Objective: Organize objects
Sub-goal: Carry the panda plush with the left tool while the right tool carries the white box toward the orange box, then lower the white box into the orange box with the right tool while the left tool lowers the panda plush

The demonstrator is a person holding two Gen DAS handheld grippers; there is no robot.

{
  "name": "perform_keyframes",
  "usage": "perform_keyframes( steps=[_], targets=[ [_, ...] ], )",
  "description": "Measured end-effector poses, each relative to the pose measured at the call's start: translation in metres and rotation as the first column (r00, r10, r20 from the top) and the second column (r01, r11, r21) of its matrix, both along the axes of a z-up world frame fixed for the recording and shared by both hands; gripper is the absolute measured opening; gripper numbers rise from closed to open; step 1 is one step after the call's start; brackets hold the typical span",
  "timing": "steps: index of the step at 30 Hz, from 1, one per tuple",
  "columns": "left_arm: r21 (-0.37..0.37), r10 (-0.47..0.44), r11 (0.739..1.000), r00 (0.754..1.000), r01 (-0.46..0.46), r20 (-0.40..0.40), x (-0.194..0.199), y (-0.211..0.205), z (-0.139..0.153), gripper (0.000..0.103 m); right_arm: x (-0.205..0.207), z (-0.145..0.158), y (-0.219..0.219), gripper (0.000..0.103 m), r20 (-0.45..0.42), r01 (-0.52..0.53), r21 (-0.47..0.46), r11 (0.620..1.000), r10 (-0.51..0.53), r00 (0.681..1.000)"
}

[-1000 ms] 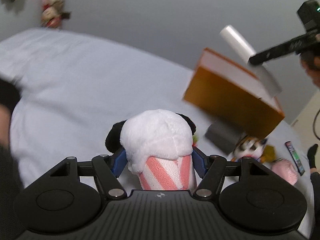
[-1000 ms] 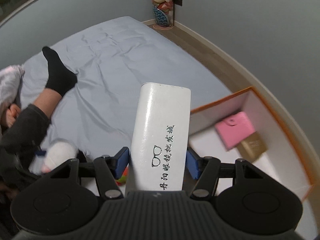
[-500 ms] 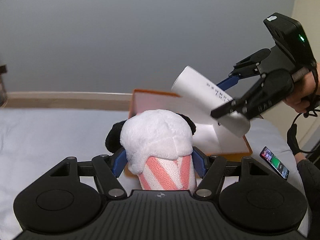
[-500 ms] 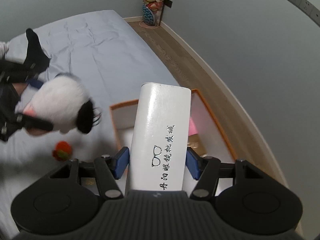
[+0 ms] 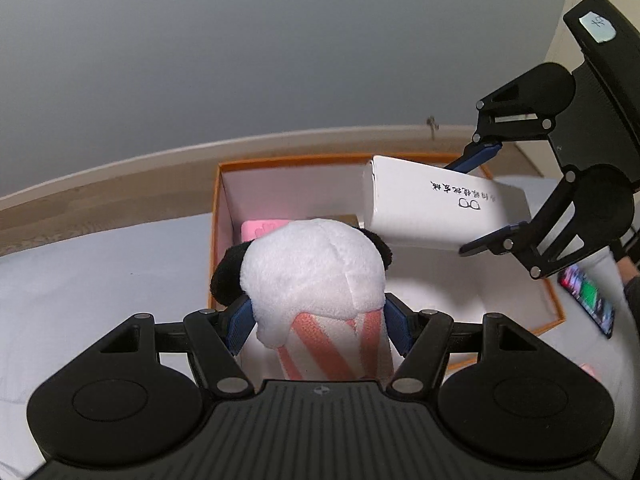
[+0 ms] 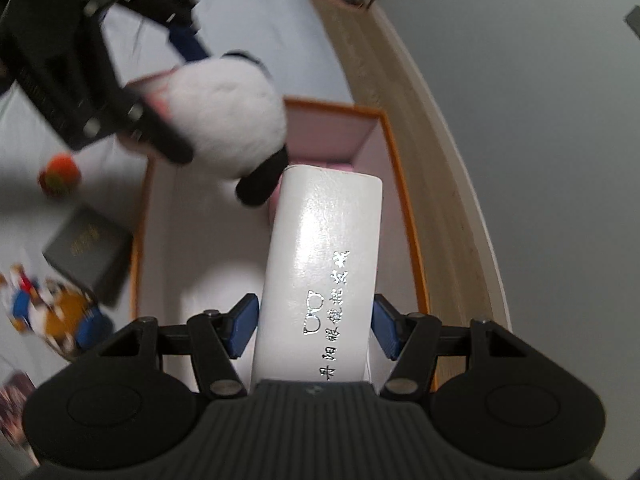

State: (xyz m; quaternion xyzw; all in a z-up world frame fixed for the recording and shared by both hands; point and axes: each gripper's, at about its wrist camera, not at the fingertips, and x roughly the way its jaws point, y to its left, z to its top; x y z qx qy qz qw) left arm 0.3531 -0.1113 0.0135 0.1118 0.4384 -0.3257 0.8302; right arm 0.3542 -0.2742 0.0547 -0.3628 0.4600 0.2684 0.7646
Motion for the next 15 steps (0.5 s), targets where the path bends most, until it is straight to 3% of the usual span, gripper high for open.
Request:
perform_keyframes(
  steps=[7, 9, 15],
  targets=[
    [0.057, -0.013, 0.998, 0.999, 0.016, -0.041, 0.018, -0.022, -0.020, 0.077, 0.007, -0.032, -0.001, 0.062, -0.036, -0.119, -0.068, 0.990, 0.117, 0.992],
    [0.056, -0.004, 0.998, 0.999, 0.007, -0.050, 0.019, -0.010, -0.027, 0.077, 0.007, -0.041, -0.002, 0.062, -0.066, -0.159, -0.087, 0.983, 0.154, 0.986],
    [0.052, 0.007, 0.999, 0.998, -0.003, -0.070, 0.032, -0.011, -0.032, 0.077, 0.023, -0.056, -0.003, 0.062, -0.178, -0.146, -0.142, 0.979, 0.119, 0.977]
  ],
)
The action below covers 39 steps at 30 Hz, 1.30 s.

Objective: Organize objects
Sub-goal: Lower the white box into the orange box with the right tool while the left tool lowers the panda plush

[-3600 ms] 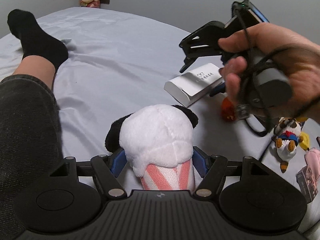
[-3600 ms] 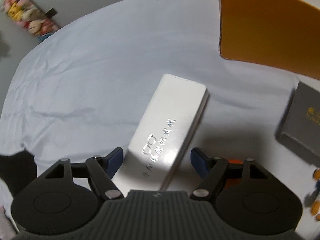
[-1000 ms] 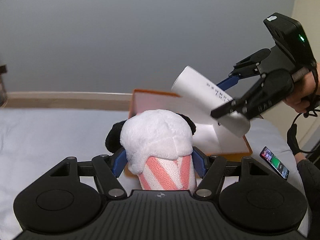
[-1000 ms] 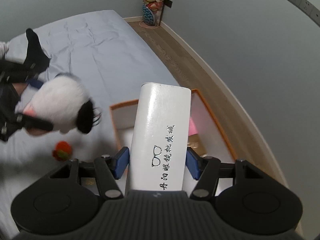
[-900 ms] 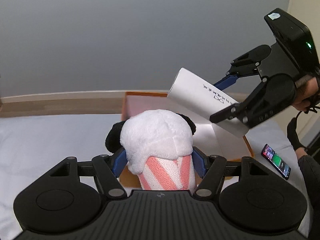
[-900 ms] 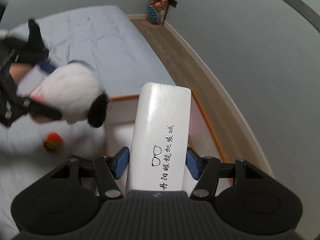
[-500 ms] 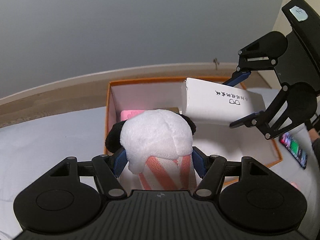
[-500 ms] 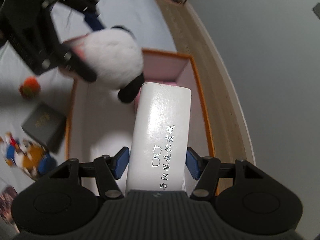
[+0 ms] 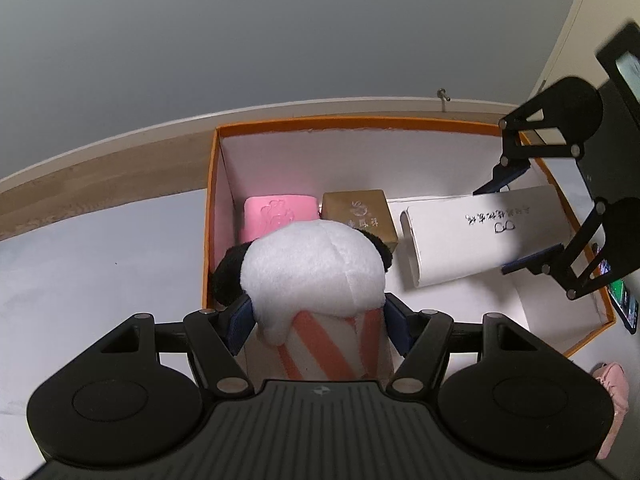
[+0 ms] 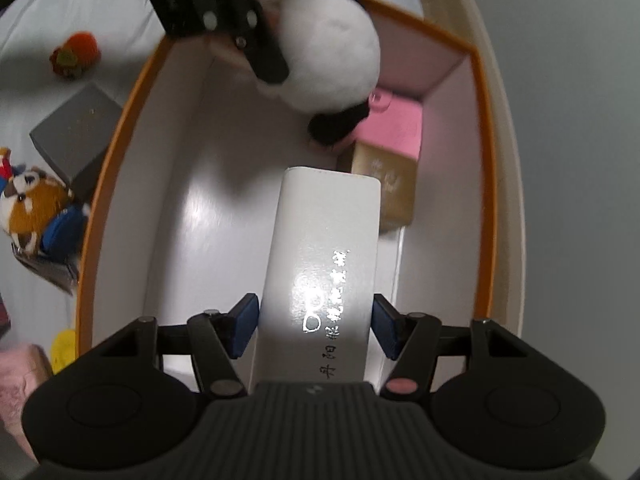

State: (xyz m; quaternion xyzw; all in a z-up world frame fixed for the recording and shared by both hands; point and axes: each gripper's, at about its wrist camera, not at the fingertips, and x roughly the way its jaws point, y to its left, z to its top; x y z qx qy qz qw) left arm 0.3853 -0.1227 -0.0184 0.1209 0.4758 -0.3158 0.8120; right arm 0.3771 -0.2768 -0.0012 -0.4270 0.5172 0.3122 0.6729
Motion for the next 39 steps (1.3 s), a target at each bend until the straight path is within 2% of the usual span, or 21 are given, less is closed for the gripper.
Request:
perform_keyframes(
  steps=[3, 11, 14, 16, 18, 24, 34, 39],
  targets=[
    [0.017, -0.002, 1.000, 1.000, 0.002, -0.010, 0.008, -0.004, -0.002, 0.077, 0.013, 0.000, 0.003, 0.062, -0.034, 0.036, -0.024, 0.999, -0.037, 0.999],
    [0.030, -0.012, 0.999, 1.000, 0.013, -0.022, 0.013, -0.002, -0.001, 0.077, 0.032, -0.021, 0.036, 0.062, -0.107, 0.015, -0.210, 0.978, -0.038, 0.994],
    [0.028, -0.015, 0.999, 1.000, 0.016, -0.023, 0.012, -0.001, -0.001, 0.077, 0.039, -0.024, 0.039, 0.062, -0.113, 0.016, -0.247, 0.969, -0.045, 0.993],
    [0.029, -0.016, 0.999, 1.000, 0.017, -0.022, 0.011, 0.004, 0.001, 0.077, 0.041, -0.027, 0.039, 0.062, -0.085, -0.010, -0.262, 0.965, -0.013, 0.996],
    [0.025, -0.018, 1.000, 1.000, 0.019, -0.022, 0.011, 0.007, 0.001, 0.077, 0.043, -0.030, 0.035, 0.062, -0.050, -0.024, -0.257, 0.966, 0.012, 0.999],
    [0.045, -0.024, 0.999, 1.000, 0.025, -0.013, 0.006, 0.007, 0.008, 0.077, 0.049, -0.041, 0.019, 0.062, -0.029, 0.008, -0.182, 0.983, -0.013, 0.999],
    [0.144, -0.046, 0.989, 0.999, 0.044, 0.008, -0.002, -0.013, 0.000, 0.077, 0.055, -0.046, 0.018, 0.062, -0.001, 0.006, -0.167, 0.986, -0.007, 1.000],
    [0.152, -0.061, 0.987, 0.998, 0.060, 0.003, -0.009, -0.017, -0.004, 0.078, 0.053, -0.044, 0.017, 0.062, 0.025, 0.010, -0.149, 0.989, -0.007, 1.000]
  ],
)
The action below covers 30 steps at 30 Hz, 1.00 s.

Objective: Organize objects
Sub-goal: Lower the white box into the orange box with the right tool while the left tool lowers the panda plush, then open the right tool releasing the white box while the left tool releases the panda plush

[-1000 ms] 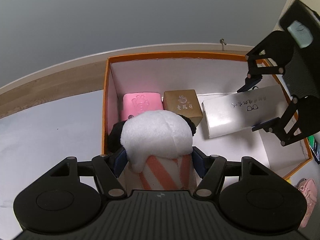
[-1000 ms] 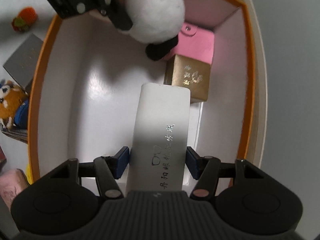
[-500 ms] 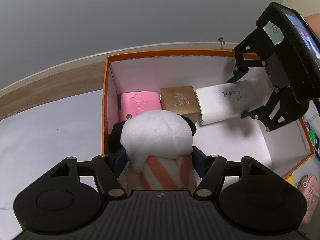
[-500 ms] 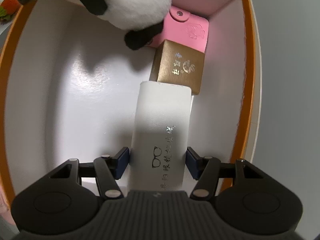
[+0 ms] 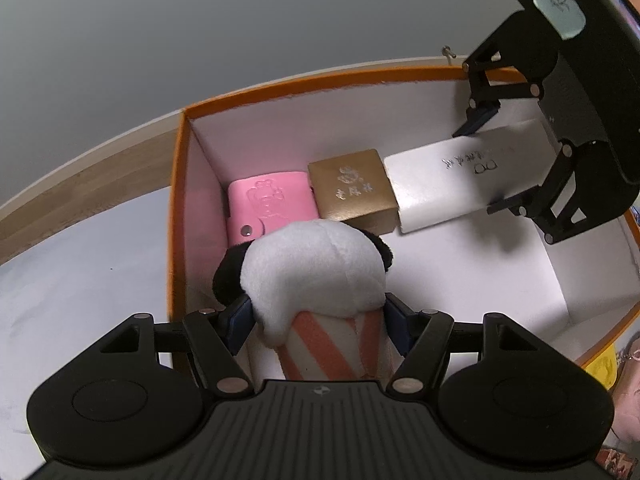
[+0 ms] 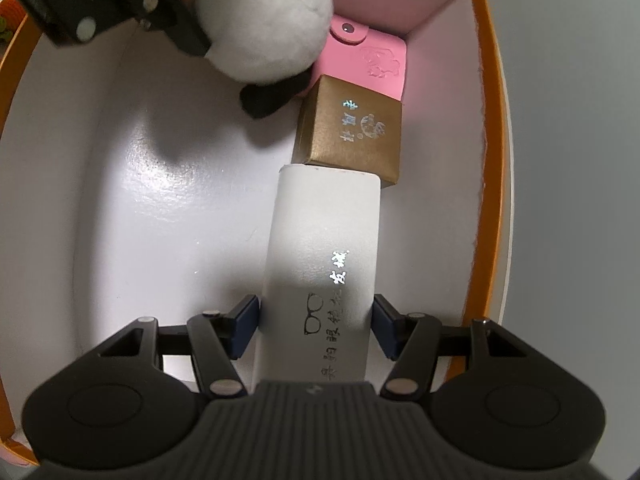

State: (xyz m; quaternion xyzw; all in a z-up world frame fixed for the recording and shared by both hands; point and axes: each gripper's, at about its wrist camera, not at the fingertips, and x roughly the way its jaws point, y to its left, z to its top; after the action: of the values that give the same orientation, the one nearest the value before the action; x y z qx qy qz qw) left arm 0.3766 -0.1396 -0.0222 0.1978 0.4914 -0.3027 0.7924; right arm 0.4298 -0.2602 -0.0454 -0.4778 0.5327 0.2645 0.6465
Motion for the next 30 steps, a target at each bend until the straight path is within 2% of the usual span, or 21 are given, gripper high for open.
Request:
perform_keyframes(
  steps=[6, 9, 18, 21, 23, 28, 30],
  targets=[
    [0.009, -0.006, 1.000, 1.000, 0.006, 0.009, -0.003, -0.002, -0.004, 0.078, -0.007, -0.004, 0.008, 0.064, -0.012, -0.016, -0.129, 0.992, 0.014, 1.000],
    [-0.010, 0.006, 1.000, 1.000, -0.007, -0.003, -0.003, 0.001, -0.003, 0.078, -0.005, -0.005, 0.012, 0.063, -0.022, -0.008, -0.153, 0.988, 0.004, 1.000],
    [-0.020, 0.009, 1.000, 1.000, -0.009, 0.003, -0.005, 0.005, 0.000, 0.078, 0.015, -0.009, 0.004, 0.063, -0.069, 0.049, -0.064, 0.997, -0.053, 0.996],
    [-0.004, 0.008, 1.000, 1.000, -0.008, 0.006, -0.006, 0.003, 0.000, 0.078, 0.023, -0.012, -0.001, 0.063, -0.046, 0.074, -0.036, 0.997, -0.075, 0.996],
    [0.008, 0.000, 1.000, 1.000, 0.000, 0.009, -0.008, 0.000, -0.003, 0.078, 0.028, -0.016, -0.003, 0.062, -0.031, 0.096, -0.026, 0.995, -0.097, 0.995],
    [0.024, -0.013, 1.000, 1.000, 0.013, 0.013, -0.009, -0.005, -0.004, 0.078, 0.034, -0.036, -0.003, 0.058, -0.063, 0.120, -0.019, 0.993, -0.121, 0.991],
    [0.016, -0.009, 1.000, 1.000, 0.009, 0.011, -0.009, -0.004, -0.004, 0.078, 0.035, -0.034, 0.000, 0.057, -0.054, 0.127, -0.023, 0.992, -0.128, 0.990]
  ],
)
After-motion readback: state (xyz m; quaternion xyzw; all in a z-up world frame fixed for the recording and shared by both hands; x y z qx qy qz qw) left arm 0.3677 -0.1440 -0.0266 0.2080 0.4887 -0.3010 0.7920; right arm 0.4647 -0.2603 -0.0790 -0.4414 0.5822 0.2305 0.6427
